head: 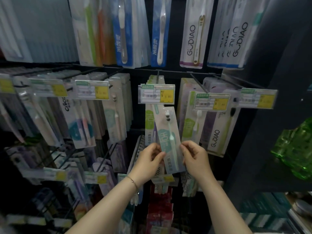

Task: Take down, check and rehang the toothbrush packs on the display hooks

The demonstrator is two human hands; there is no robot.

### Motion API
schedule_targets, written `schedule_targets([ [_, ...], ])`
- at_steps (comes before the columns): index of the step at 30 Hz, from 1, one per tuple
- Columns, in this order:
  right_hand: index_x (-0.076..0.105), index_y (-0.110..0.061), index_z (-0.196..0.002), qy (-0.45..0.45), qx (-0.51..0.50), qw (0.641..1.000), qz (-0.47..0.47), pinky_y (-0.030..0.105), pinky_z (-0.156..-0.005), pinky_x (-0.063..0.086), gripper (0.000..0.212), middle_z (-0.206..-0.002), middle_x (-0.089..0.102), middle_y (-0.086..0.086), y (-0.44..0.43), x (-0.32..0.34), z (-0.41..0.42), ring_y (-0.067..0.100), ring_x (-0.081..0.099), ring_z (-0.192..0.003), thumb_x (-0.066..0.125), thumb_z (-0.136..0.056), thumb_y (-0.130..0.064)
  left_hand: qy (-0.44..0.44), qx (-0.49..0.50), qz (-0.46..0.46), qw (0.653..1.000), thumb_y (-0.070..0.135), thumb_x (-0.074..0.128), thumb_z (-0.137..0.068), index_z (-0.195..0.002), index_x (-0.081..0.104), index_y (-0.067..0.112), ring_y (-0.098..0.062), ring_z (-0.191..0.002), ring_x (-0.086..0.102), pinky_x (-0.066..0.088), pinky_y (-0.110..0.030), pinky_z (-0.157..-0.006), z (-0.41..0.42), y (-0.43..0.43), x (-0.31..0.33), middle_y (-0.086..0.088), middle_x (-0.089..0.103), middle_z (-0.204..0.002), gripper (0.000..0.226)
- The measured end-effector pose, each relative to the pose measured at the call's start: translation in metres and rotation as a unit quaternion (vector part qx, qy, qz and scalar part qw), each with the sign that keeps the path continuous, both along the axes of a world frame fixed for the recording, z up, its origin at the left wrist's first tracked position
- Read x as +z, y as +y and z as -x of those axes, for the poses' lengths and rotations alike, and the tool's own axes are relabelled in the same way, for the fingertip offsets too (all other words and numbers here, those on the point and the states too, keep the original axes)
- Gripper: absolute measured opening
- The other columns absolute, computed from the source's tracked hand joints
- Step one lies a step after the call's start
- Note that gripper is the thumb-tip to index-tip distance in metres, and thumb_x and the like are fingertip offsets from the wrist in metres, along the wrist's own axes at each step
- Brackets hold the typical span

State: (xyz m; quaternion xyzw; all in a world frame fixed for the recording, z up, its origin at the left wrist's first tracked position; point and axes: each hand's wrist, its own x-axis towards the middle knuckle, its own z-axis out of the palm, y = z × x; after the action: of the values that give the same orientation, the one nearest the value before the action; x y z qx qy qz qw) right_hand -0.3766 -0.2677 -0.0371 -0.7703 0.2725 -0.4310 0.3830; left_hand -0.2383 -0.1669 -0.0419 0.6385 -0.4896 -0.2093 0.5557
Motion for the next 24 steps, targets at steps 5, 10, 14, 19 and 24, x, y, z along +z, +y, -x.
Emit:
schedule_targets([
  [5,0.063,-0.03,-0.081,0.033,0.019,0.999,0.001,0.015,-0.054,0.04,0.024,-0.059,0.058,-0.021,0.011,-0.001,-0.022,0.001,0.053,-0.055,0.053,-0.098,-0.015,-0.009,0.004,-0.012,1.0,0.019,0.053,-0.098,-0.103,0.061,0.017,-0.01,-0.085,0.068,0.057,-0.03,-0.08,-0.02,0.017,-0.006,0.001,0.07,-0.098,0.009],
  [10,0.061,-0.03,-0.08,0.064,0.034,0.997,0.036,0.017,-0.056,0.039,0.023,-0.07,0.062,-0.004,0.022,0.0,-0.053,0.008,0.056,-0.063,0.053,-0.097,-0.017,0.011,0.018,-0.018,1.0,0.018,0.054,-0.097,-0.103,0.062,0.015,-0.01,-0.083,0.07,0.057,-0.028,-0.077,-0.05,0.035,-0.011,0.003,0.072,-0.097,0.01],
  [14,0.064,-0.022,-0.084,0.073,0.033,0.996,0.041,0.015,-0.065,0.043,0.017,-0.078,0.064,-0.008,0.032,0.002,-0.084,0.003,0.058,-0.075,0.055,-0.096,-0.015,0.019,0.04,-0.021,0.999,0.015,0.054,-0.097,-0.096,0.061,0.014,-0.013,-0.08,0.071,0.058,-0.031,-0.075,-0.075,0.047,-0.013,0.0,0.072,-0.092,0.006],
  [19,0.068,-0.02,-0.092,0.08,0.034,0.996,0.026,0.009,-0.068,0.043,0.015,-0.084,0.065,-0.01,0.045,0.01,-0.122,-0.004,0.057,-0.08,0.055,-0.096,-0.015,0.047,0.069,-0.006,0.996,0.013,0.054,-0.097,-0.088,0.058,0.015,-0.014,-0.078,0.07,0.054,-0.024,-0.07,-0.103,0.062,-0.007,-0.004,0.072,-0.09,0.01],
  [24,0.064,-0.015,-0.085,0.05,0.033,0.998,0.035,0.024,-0.061,0.043,0.018,-0.074,0.063,-0.002,0.058,0.017,-0.153,0.008,0.057,-0.069,0.051,-0.097,-0.018,0.046,0.11,0.007,0.993,0.012,0.056,-0.095,-0.084,0.057,0.014,-0.008,-0.071,0.067,0.05,-0.019,-0.065,-0.131,0.066,0.001,0.0,0.069,-0.081,0.011],
])
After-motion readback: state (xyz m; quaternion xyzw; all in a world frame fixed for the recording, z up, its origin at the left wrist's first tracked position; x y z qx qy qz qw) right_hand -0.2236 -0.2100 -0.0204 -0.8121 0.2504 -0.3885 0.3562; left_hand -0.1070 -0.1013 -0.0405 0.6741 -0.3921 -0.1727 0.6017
